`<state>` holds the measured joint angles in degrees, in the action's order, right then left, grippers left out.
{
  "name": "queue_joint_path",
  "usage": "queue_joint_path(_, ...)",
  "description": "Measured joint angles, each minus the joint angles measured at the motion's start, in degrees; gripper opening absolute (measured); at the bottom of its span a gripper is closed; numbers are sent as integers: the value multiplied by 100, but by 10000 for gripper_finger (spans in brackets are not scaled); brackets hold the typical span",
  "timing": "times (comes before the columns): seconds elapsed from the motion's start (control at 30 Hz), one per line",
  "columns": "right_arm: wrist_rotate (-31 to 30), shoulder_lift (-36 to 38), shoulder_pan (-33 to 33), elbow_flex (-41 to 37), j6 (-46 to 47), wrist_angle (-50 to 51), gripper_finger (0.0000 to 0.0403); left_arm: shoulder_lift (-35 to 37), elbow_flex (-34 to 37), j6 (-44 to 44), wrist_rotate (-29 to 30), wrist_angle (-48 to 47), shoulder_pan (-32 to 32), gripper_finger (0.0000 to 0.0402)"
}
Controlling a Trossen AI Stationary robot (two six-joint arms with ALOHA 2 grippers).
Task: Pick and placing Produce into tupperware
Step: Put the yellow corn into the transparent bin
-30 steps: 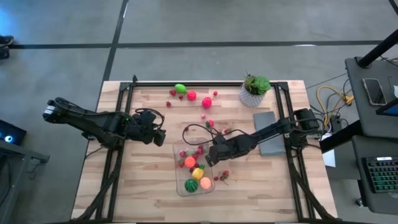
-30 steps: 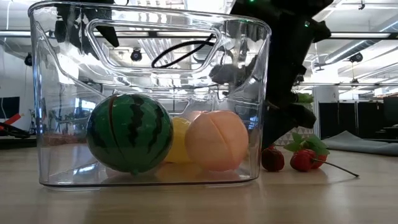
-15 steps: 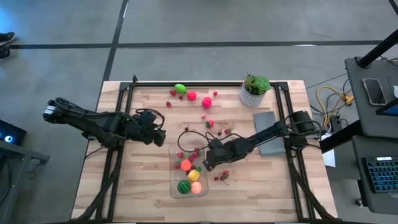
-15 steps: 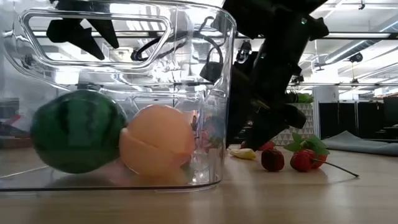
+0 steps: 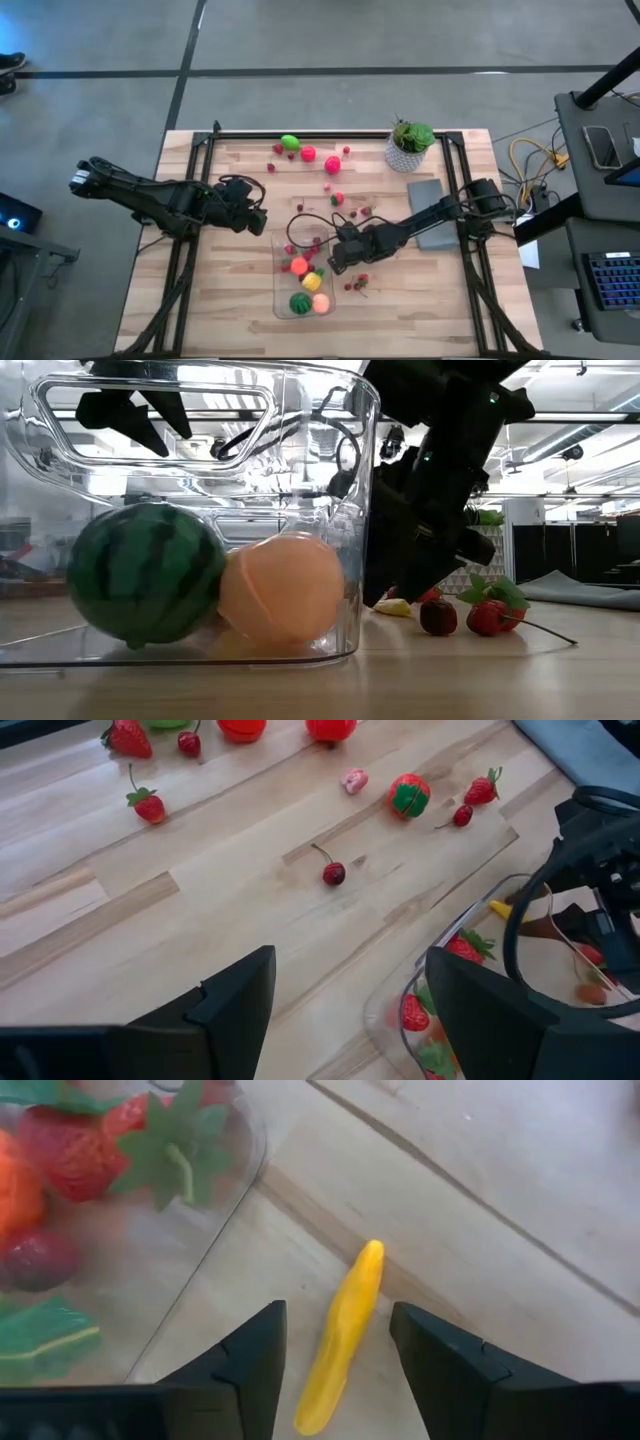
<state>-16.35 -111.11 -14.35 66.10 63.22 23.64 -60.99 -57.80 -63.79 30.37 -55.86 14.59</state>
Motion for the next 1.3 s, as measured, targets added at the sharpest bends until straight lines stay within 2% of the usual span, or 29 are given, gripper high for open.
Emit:
queue_joint_path(0.27,-174,-4,4,-11,-90,75,142,-11,0,9,6,11,0,244)
queue_joint_path(0.53,-51,-4,-29,-11,-179,185,102,-9,0,9,6,13,1,244)
queue_joint_path(0.97,65,3,-400,-4,157,359,87,-9,0,5,8,39,2,244)
queue_joint_path(1.3,133,9,-407,40,128,451,42,-26,0,5,8,94,0,244)
